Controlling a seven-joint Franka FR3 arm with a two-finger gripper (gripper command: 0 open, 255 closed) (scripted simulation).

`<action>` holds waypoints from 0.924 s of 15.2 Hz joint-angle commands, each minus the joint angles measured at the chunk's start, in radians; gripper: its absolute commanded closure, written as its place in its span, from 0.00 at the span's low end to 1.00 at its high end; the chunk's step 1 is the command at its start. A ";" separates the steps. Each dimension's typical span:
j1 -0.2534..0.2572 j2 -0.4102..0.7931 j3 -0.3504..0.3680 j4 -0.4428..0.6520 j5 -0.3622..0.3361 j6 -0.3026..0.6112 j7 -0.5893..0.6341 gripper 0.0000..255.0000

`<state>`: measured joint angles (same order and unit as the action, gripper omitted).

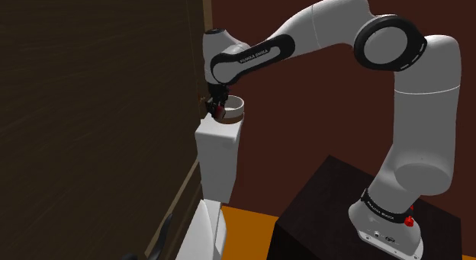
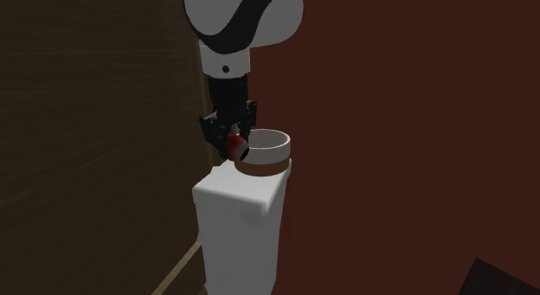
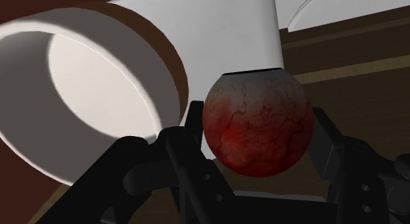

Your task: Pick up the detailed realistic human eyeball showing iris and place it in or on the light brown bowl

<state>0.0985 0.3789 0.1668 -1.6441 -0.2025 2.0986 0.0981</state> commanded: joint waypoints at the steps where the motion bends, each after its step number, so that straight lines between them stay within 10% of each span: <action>1: 0.000 -0.006 0.001 0.020 0.003 -0.026 -0.004 1.00; 14: -0.011 -0.023 0.000 0.146 0.020 -0.164 -0.046 1.00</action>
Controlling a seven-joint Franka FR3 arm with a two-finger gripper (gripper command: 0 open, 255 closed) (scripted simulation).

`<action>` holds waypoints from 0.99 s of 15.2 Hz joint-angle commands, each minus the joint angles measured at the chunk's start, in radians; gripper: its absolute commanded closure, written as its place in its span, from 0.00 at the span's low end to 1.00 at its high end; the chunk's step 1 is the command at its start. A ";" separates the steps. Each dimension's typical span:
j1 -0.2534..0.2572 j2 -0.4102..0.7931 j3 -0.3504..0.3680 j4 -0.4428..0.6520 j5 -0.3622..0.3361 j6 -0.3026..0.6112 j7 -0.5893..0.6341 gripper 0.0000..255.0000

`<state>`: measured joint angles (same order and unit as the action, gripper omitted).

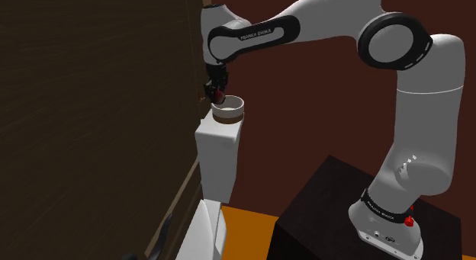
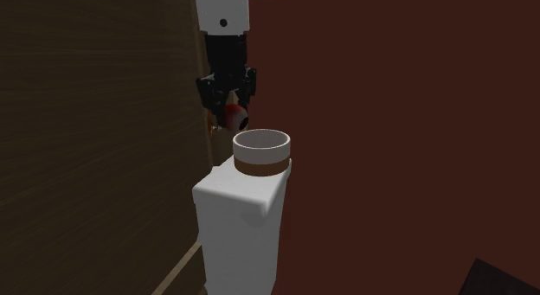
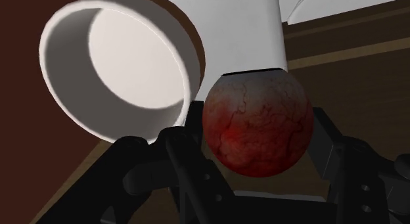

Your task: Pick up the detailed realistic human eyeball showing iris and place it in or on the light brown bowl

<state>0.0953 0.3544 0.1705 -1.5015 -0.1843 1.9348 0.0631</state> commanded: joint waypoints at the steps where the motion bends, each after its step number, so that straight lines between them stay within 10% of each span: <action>1: -0.020 0.015 -0.009 0.023 0.004 -0.005 -0.032 1.00; 11: -0.136 0.217 -0.059 0.338 0.025 -0.096 -0.227 1.00; 15: -0.139 0.215 -0.059 0.281 0.023 -0.042 -0.221 1.00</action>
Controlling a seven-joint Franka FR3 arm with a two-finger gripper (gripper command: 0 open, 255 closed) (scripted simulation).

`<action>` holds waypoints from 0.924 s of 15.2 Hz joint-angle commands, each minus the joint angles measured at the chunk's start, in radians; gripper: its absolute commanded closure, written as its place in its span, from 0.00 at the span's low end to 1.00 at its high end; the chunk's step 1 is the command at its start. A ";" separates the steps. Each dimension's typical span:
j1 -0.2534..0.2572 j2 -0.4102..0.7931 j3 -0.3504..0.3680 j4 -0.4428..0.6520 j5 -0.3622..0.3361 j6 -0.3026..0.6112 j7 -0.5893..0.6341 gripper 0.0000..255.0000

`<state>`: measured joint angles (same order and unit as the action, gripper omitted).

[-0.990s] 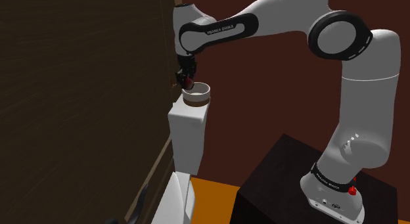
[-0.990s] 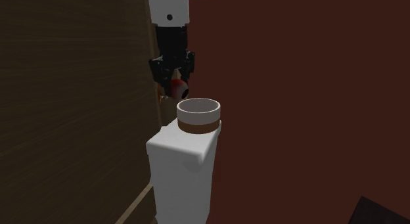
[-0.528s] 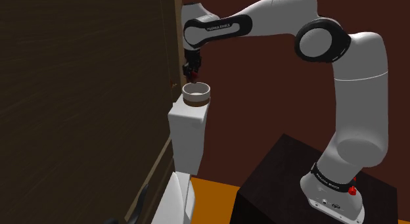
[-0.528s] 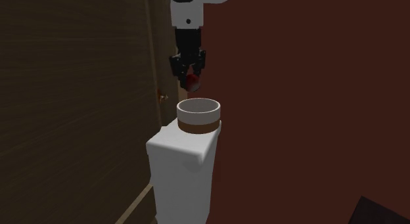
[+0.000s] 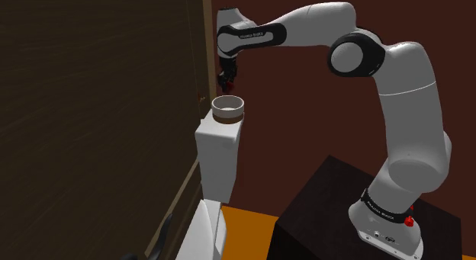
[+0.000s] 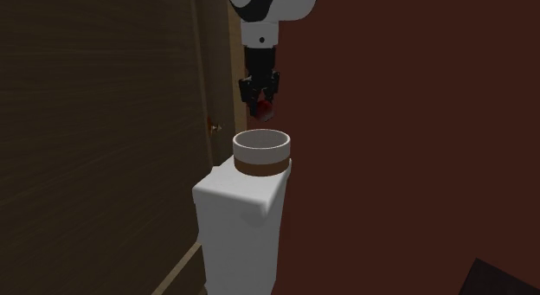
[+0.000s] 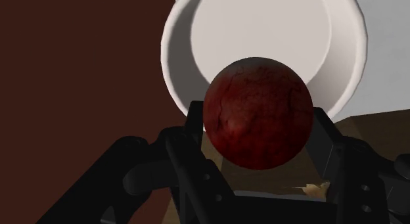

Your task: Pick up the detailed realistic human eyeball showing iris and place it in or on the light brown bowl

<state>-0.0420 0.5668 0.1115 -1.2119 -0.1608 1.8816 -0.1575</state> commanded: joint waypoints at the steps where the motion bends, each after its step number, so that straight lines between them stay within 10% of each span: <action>1: -0.002 0.003 -0.001 -0.021 -0.001 0.025 0.001 1.00; 14: -0.005 0.017 -0.003 -0.115 -0.007 0.132 0.014 1.00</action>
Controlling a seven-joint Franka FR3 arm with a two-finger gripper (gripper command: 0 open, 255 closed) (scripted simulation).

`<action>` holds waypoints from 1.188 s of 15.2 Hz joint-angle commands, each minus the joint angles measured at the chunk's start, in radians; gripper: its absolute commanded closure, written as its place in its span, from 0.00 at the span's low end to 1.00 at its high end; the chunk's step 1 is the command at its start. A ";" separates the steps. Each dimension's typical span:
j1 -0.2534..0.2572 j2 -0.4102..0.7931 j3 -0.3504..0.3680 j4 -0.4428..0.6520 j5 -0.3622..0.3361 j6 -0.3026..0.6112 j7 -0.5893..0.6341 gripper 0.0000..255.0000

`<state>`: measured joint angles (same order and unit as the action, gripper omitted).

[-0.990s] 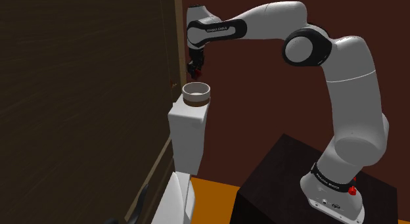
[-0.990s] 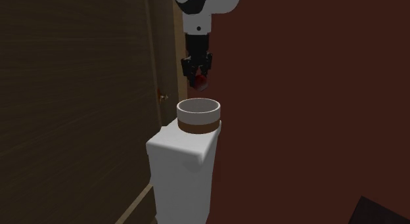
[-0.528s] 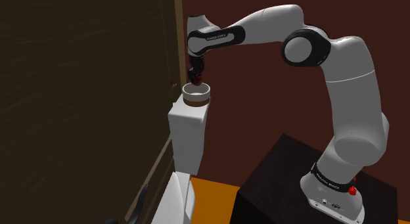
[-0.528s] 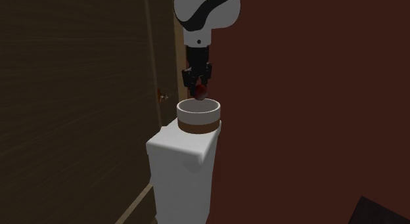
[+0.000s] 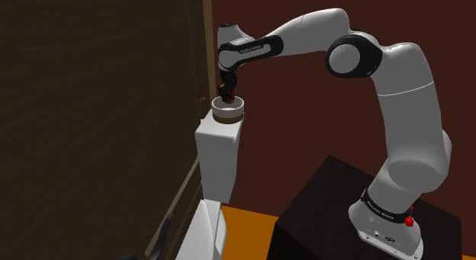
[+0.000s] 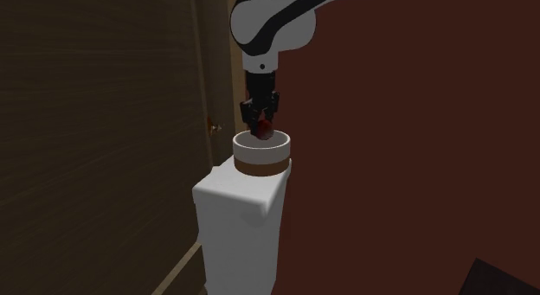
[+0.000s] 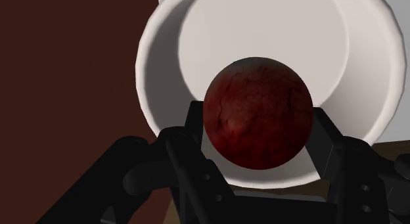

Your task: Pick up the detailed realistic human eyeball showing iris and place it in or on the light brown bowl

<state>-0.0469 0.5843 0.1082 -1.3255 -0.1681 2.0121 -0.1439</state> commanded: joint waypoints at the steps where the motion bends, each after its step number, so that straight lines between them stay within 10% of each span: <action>1: 0.000 0.000 0.000 -0.001 0.000 0.001 0.000 1.00; 3: 0.000 0.000 0.000 -0.001 0.000 0.001 0.000 1.00; 4: 0.000 0.000 0.000 -0.001 0.000 0.001 0.000 0.00; 18: 0.006 -0.039 0.005 0.064 0.007 -0.102 -0.006 0.00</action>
<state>-0.0409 0.5458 0.1130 -1.2623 -0.1615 1.9112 -0.1495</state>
